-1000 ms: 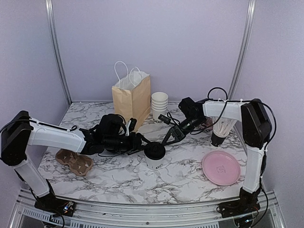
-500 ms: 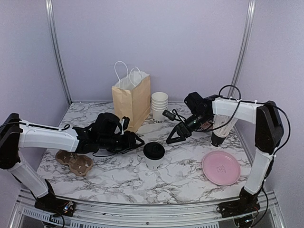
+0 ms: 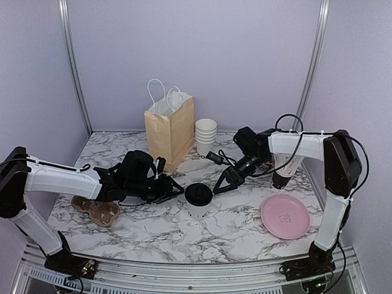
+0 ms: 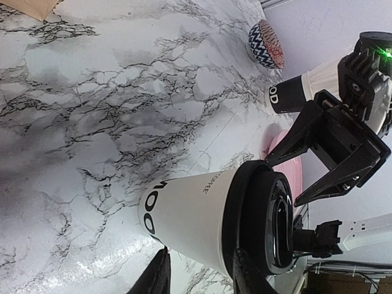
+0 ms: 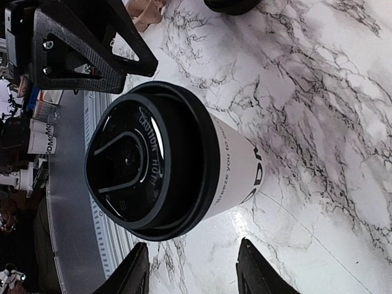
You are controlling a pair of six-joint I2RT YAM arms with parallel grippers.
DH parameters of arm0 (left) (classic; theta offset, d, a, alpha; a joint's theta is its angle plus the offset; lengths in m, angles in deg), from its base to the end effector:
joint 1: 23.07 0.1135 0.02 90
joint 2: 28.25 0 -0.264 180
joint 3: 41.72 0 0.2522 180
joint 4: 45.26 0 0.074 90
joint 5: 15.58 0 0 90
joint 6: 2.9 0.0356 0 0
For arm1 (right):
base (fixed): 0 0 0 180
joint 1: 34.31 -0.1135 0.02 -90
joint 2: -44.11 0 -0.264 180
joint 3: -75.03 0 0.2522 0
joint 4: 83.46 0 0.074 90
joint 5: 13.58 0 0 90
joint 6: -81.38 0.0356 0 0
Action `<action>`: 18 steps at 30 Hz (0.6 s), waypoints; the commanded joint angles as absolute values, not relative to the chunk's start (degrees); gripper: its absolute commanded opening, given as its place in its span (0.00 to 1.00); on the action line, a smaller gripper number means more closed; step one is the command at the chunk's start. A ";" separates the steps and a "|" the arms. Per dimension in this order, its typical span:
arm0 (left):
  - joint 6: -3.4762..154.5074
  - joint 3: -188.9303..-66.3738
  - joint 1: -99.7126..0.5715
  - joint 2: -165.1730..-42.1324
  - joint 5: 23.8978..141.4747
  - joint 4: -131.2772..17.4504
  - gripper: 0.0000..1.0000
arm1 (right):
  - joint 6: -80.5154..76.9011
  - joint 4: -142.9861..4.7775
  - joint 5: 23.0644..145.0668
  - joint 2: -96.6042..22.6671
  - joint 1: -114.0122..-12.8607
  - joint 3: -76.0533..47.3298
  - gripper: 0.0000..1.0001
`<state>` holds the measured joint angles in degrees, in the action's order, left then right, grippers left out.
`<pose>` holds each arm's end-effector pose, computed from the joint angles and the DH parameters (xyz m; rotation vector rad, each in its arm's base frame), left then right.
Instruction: Pack the takeout coffee
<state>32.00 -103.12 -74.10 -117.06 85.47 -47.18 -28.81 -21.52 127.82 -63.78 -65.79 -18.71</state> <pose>0.2044 -0.2635 0.2080 0.0496 2.3597 -1.2392 0.3000 0.2163 0.2097 -1.3180 2.3587 1.3242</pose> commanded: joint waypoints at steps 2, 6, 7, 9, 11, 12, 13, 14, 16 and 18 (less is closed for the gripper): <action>31.42 -103.13 -74.64 -116.09 86.94 -44.66 0.35 | -29.64 -22.07 128.74 -65.84 -67.31 -21.31 0.47; 31.24 -103.24 -74.87 -116.49 87.36 -44.28 0.34 | -29.68 -21.99 128.86 -66.48 -67.77 -21.97 0.46; 31.28 -103.28 -74.93 -116.75 87.60 -44.15 0.34 | -29.71 -21.98 128.97 -66.59 -67.86 -22.05 0.46; 31.55 -103.66 -75.16 -117.13 88.17 -43.85 0.33 | -29.76 -21.98 129.11 -66.77 -68.05 -22.21 0.46; 31.71 -104.13 -75.49 -117.63 88.45 -43.73 0.32 | -29.80 -21.98 129.25 -66.99 -68.12 -22.29 0.46; 31.72 -104.29 -75.54 -117.85 88.65 -43.72 0.32 | -29.80 -21.98 129.32 -67.13 -68.21 -22.36 0.46; 31.66 -104.34 -75.55 -118.22 88.66 -43.72 0.31 | -29.80 -21.96 129.38 -67.20 -68.21 -22.40 0.46; 31.45 -104.24 -75.60 -118.51 88.66 -43.72 0.31 | -29.77 -21.90 129.43 -67.24 -68.23 -22.48 0.46; 31.10 -103.84 -75.54 -118.97 88.31 -43.72 0.30 | -29.80 -21.88 129.69 -67.38 -68.19 -22.64 0.46; 30.86 -103.22 -75.55 -119.35 87.81 -43.72 0.28 | -29.81 -21.80 130.06 -67.47 -68.23 -22.66 0.46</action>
